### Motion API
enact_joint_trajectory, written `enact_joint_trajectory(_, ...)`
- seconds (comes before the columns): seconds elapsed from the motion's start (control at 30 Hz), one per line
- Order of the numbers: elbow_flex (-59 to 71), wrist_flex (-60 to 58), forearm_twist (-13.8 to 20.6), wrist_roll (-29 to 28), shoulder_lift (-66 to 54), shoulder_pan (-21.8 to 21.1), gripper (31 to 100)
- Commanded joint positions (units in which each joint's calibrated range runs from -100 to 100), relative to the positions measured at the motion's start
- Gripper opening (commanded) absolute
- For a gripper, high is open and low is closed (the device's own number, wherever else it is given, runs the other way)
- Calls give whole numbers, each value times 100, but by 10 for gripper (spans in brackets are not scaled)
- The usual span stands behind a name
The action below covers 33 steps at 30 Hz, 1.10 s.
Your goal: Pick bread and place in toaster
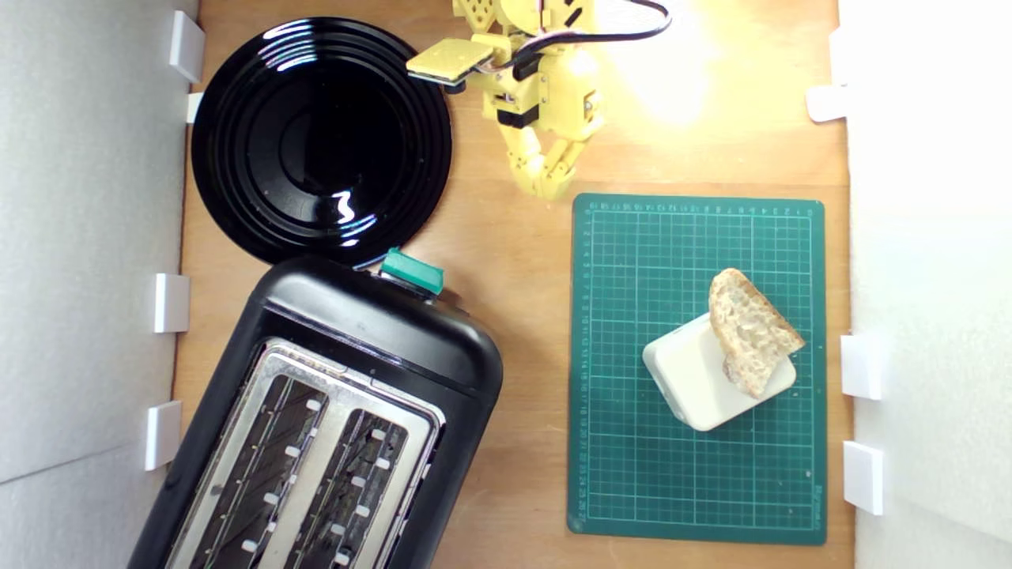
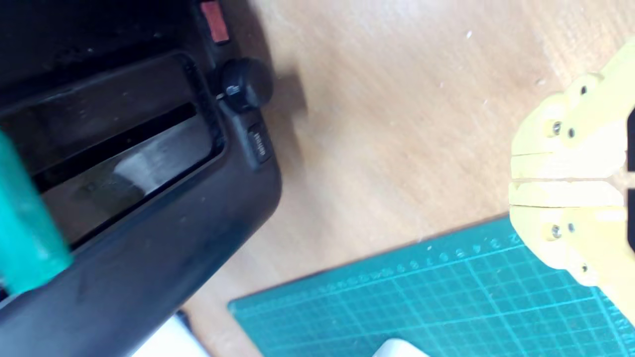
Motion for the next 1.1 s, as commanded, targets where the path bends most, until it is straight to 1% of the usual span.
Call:
enact_joint_trajectory(0.0,-151,-605,-227,34,591,-45,410)
enact_joint_trajectory(0.17,-187,-2141,-245,-23,1465,-61,410)
enact_joint_trajectory(0.23,-196,-2900,-344,-123,1939,-133,410)
enact_joint_trajectory(0.33,-205,-4010,-372,-311,2646,-190,410)
enact_joint_trajectory(0.43,-196,-4991,-381,-520,3320,-440,410)
enact_joint_trajectory(0.57,-187,-5639,-381,-745,4177,-1012,410)
enact_joint_trajectory(0.63,-187,-5921,-381,-850,4518,-1205,410)
enact_joint_trajectory(0.87,-169,-7277,-308,-1378,5491,-1374,410)
enact_joint_trajectory(0.93,-169,-7772,-308,-1431,6015,-1527,410)
enact_joint_trajectory(1.07,-187,-8830,-308,-1431,6772,-1544,410)
